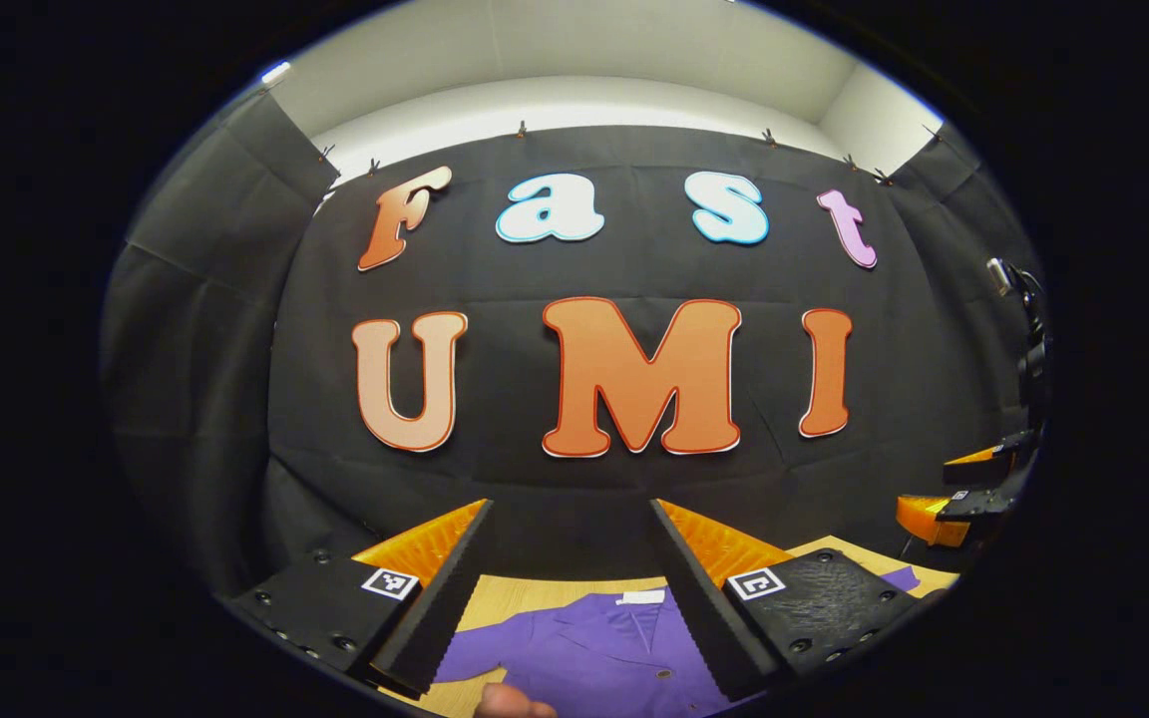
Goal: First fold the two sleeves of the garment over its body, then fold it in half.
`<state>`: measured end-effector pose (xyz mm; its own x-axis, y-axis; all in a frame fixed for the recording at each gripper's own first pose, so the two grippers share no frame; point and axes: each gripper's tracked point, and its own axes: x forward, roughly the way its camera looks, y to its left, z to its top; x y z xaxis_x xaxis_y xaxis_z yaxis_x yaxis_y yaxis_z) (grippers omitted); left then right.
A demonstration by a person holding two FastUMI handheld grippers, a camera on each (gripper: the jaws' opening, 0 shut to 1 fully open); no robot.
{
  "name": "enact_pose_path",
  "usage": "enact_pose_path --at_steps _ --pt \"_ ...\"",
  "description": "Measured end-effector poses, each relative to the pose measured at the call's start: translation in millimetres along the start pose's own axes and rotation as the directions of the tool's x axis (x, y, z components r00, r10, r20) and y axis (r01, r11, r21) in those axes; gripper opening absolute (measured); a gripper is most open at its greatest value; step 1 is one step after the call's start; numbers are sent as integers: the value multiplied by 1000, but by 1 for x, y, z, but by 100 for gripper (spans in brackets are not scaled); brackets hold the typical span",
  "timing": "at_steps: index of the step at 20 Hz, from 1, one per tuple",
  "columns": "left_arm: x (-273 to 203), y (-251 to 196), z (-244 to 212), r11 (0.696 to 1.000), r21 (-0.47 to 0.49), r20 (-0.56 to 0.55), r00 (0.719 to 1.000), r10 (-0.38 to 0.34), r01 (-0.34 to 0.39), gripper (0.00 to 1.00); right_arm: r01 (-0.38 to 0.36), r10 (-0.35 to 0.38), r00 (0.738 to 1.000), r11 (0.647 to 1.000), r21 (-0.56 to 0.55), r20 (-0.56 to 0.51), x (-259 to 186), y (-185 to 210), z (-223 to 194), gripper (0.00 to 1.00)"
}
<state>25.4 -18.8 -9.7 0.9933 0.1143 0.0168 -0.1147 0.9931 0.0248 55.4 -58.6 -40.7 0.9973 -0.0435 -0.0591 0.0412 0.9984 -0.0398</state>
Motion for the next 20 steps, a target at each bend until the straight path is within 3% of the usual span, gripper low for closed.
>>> enact_pose_path --at_steps 7,12,17,20 --pt "-7 -8 7 999 38 15 1000 26 -26 96 110 -114 989 993 -44 -96 22 -71 -46 95" --pt "-17 -10 14 996 65 32 998 61 -63 96 206 -222 954 974 -96 -200 48 -136 -102 95" --pt "-21 -15 10 990 91 12 994 111 -112 95 230 -252 933 967 -111 -258 75 -172 -132 95" --pt "-22 -18 10 984 117 4 991 136 -136 96 247 -272 903 962 -115 -332 91 -199 -157 96"
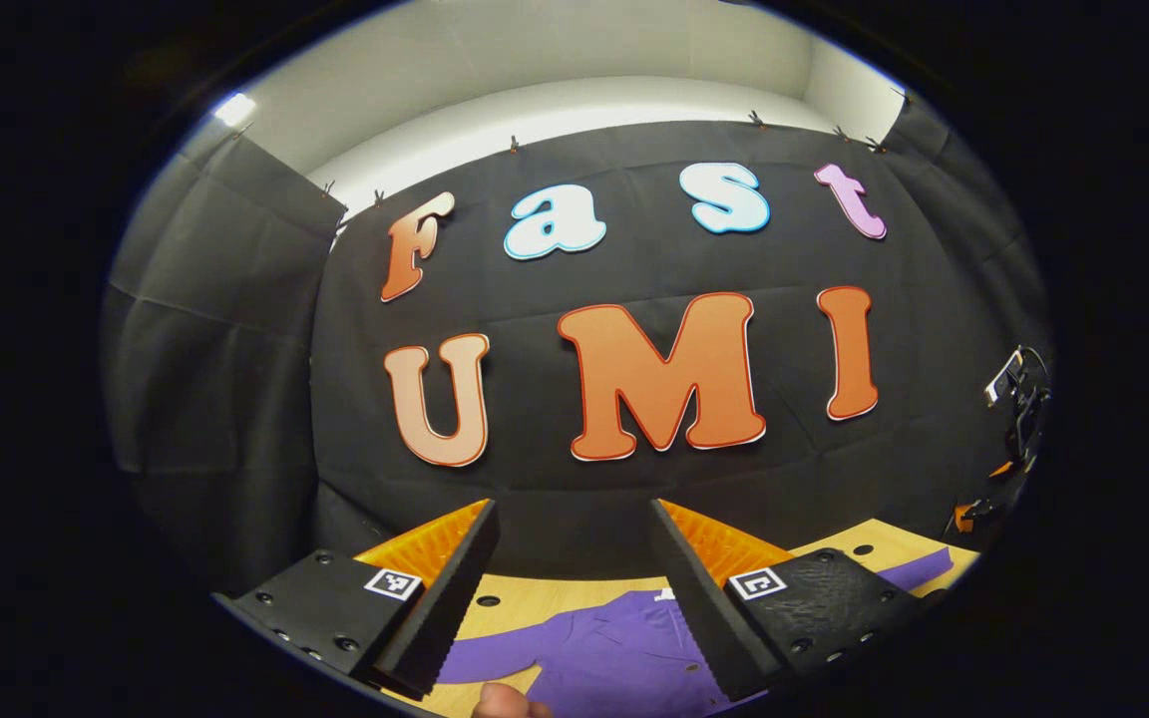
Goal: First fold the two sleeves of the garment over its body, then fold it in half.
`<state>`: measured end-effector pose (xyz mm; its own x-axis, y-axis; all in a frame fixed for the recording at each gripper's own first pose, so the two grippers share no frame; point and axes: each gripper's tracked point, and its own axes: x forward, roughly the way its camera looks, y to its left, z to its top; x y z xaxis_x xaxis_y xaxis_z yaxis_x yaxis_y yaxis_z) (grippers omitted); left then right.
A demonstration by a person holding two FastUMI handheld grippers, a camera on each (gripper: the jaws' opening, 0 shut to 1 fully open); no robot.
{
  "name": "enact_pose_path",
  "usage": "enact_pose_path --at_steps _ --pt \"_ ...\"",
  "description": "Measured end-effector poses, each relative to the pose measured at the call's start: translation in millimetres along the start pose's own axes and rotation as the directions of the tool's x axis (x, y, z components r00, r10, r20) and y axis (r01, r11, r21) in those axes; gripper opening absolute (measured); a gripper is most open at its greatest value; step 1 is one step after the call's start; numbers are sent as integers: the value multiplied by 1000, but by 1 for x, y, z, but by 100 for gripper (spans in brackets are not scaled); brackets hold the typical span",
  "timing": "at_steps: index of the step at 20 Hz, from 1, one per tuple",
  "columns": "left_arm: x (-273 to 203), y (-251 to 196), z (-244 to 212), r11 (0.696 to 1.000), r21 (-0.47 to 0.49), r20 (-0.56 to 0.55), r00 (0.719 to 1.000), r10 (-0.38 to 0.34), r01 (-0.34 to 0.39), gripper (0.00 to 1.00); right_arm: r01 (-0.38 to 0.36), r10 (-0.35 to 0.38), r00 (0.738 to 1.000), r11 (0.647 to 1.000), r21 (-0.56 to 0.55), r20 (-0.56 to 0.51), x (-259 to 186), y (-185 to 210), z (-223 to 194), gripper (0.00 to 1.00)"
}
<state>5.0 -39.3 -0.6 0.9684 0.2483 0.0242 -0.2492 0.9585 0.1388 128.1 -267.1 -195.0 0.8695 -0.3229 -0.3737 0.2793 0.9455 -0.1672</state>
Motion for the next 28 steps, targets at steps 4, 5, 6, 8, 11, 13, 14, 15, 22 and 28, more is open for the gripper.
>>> enact_pose_path --at_steps 4,5,6,8,11,13,14,15,22,28 --pt "-7 0 -8 998 35 -33 998 49 -48 97 -24 43 983 994 107 -179 33 -10 -37 96" --pt "-13 1 -12 997 48 -43 997 59 -57 96 -22 51 974 991 131 -221 39 -13 -46 96" --pt "-18 0 -16 996 61 -55 996 67 -63 96 -22 60 962 990 142 -267 44 -15 -57 96" --pt "-21 -3 -24 994 83 -89 992 84 -77 96 -1 59 918 989 145 -393 54 -18 -84 96" --pt "-25 -7 -30 990 109 -122 987 106 -92 98 -44 146 858 976 213 -492 65 -16 -104 96" --pt "-28 -11 -31 987 128 -132 985 112 -95 100 -56 196 815 963 262 -545 72 -13 -112 96" --pt "-28 -13 -32 986 134 -137 984 113 -95 100 -58 215 795 958 281 -568 79 -12 -119 96" --pt "-30 -16 -34 986 137 -144 983 110 -91 100 -57 224 778 955 290 -586 88 -11 -125 96" --pt "-29 -35 -38 983 169 -173 980 98 -69 100 -12 258 638 945 326 -726 109 -1 -170 95" --pt "-25 -36 -47 981 182 -203 973 112 -74 100 64 251 583 934 352 -773 119 7 -191 94"
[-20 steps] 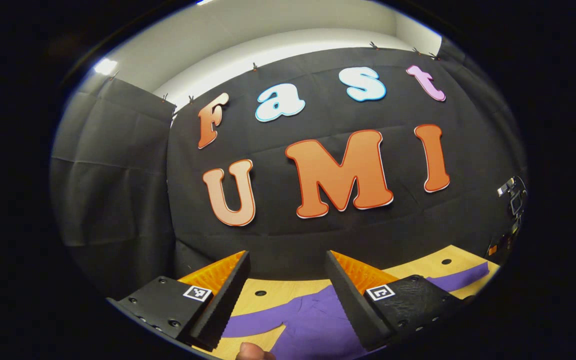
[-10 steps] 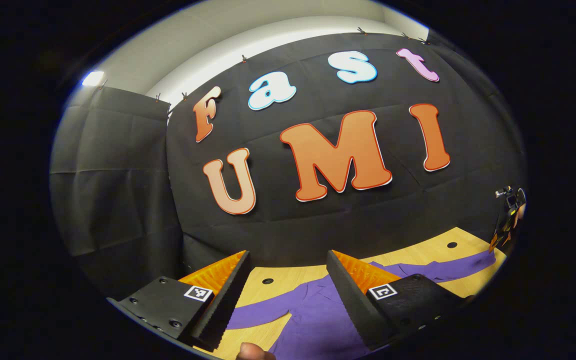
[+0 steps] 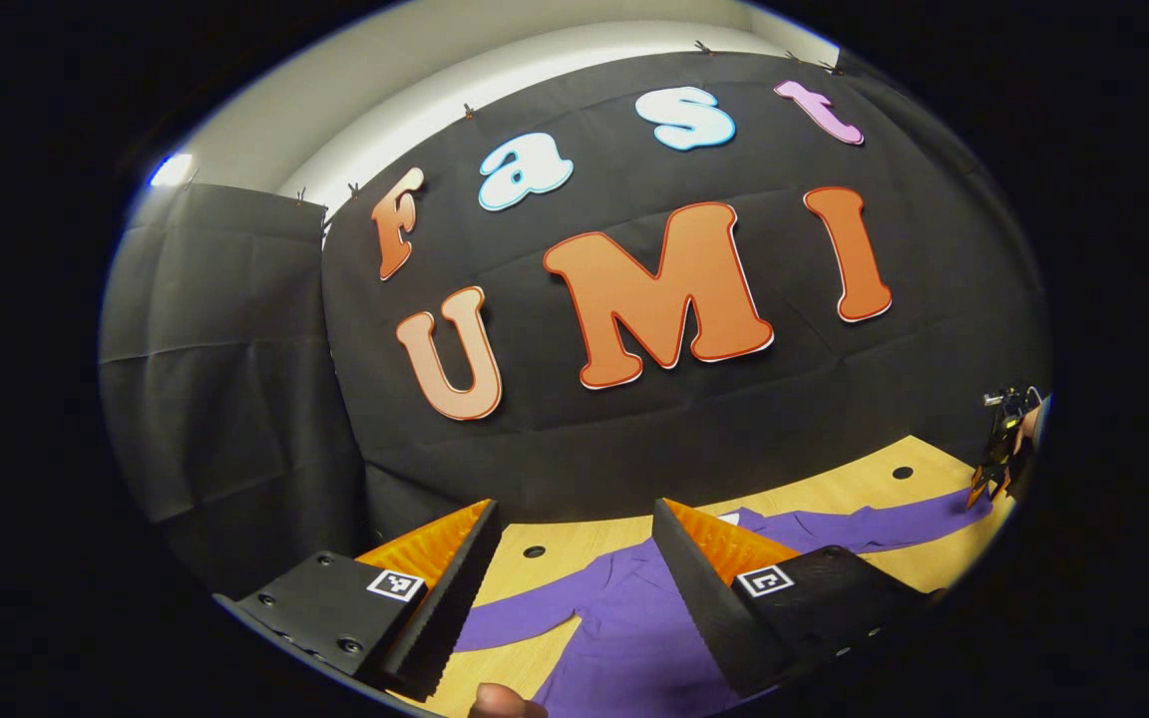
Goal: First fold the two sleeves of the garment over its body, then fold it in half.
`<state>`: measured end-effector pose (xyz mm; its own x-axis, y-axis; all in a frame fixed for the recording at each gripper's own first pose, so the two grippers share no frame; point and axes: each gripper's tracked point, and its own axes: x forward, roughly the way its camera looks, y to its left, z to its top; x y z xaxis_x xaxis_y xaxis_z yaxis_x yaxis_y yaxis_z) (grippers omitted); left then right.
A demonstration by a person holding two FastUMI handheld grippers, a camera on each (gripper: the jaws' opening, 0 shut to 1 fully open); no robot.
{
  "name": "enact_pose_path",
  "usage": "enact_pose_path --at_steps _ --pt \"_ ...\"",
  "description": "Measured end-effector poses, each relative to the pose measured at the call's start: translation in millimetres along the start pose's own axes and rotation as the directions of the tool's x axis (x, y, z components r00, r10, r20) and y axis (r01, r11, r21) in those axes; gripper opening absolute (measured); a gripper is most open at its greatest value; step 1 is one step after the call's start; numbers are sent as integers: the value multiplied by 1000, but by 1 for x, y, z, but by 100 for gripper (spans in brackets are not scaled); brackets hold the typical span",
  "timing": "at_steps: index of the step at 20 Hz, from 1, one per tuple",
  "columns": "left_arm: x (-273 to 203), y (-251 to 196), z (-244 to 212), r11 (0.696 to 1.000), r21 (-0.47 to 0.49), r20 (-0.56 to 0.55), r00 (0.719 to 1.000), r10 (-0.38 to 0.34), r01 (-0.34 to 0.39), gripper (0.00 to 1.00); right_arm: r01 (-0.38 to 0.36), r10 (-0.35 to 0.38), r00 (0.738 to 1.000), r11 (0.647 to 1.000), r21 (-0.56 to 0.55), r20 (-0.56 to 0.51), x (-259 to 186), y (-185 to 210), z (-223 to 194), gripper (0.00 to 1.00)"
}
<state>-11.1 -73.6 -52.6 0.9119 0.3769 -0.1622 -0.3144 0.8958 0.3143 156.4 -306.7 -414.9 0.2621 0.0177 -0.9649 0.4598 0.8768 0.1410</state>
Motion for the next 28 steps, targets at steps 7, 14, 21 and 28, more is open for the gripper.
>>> enact_pose_path --at_steps 7,14,21,28 --pt "4 -2 -3 1000 -2 -3 1000 -20 20 98 0 3 998 999 -54 57 1 35 0 27" --pt "19 28 -11 997 -40 20 998 -59 60 98 -162 174 970 983 -86 172 -77 107 4 5" --pt "32 85 -21 994 -94 55 997 -52 57 98 -212 254 938 959 -190 236 -151 191 -15 5" --pt "45 143 -52 990 -141 37 999 -24 29 98 -243 352 891 904 -352 287 -229 295 -36 5"
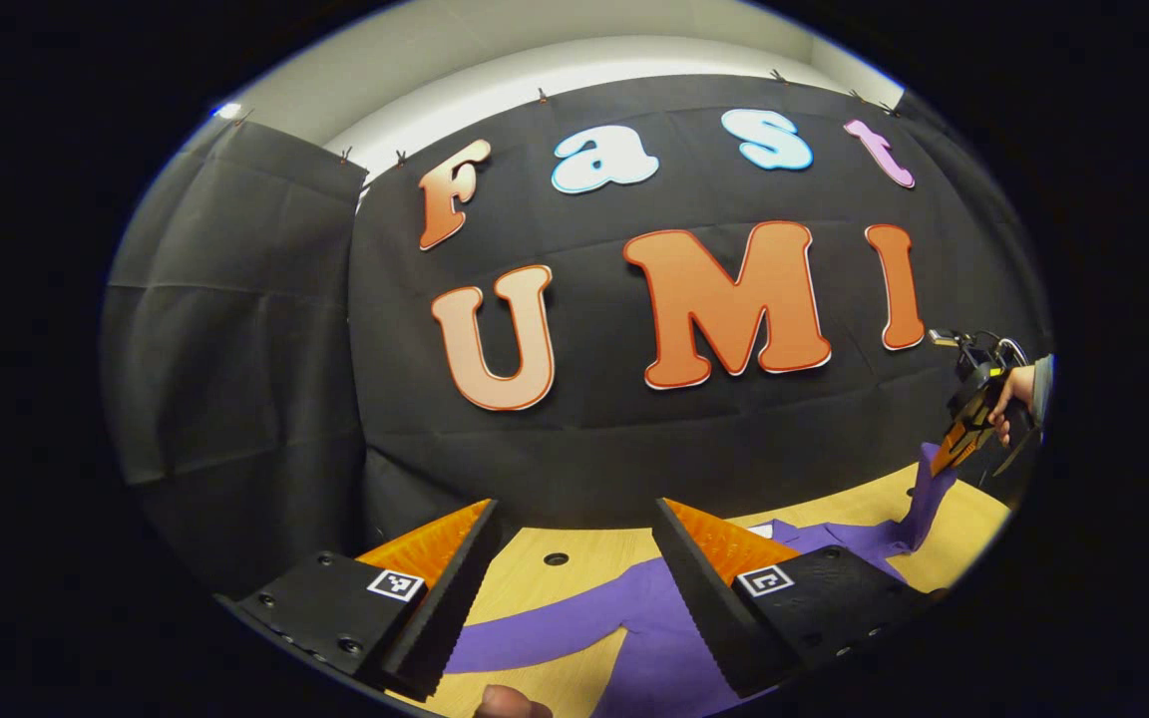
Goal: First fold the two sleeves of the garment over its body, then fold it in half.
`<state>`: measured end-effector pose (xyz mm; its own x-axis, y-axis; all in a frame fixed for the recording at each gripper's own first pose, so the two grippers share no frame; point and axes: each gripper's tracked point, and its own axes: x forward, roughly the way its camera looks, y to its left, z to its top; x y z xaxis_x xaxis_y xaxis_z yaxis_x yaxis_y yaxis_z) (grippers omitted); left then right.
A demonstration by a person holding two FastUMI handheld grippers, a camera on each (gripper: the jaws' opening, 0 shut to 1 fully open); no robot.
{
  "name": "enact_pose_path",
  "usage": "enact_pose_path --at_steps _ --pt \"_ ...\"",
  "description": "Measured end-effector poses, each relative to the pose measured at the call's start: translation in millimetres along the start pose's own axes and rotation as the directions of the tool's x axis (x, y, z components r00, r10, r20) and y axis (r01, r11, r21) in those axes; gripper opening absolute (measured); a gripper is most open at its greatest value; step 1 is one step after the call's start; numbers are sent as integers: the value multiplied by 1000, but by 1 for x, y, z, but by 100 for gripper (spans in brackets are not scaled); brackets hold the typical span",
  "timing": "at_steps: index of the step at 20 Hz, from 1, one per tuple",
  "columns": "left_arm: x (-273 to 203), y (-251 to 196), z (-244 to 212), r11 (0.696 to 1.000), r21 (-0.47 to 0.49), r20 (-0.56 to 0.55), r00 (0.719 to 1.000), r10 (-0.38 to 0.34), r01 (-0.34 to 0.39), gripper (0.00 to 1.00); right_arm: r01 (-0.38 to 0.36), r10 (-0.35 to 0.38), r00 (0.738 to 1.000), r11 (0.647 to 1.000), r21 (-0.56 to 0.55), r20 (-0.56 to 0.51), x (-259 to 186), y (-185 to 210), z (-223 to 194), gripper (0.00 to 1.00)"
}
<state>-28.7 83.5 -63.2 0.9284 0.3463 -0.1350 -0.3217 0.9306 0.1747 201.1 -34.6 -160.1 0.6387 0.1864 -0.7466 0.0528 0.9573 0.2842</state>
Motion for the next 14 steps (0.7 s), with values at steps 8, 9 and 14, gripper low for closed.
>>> enact_pose_path --at_steps 8,9,14 --pt "16 73 -38 996 -17 -61 995 83 -85 98 -126 122 992 975 -181 -33 9 135 -14 5" --pt "17 82 -45 995 -16 -68 993 100 -102 98 -152 147 988 971 -186 -40 12 154 -15 5" --pt "33 118 -73 987 -8 -132 979 156 -159 98 -224 215 974 959 -176 -68 20 222 -34 9"
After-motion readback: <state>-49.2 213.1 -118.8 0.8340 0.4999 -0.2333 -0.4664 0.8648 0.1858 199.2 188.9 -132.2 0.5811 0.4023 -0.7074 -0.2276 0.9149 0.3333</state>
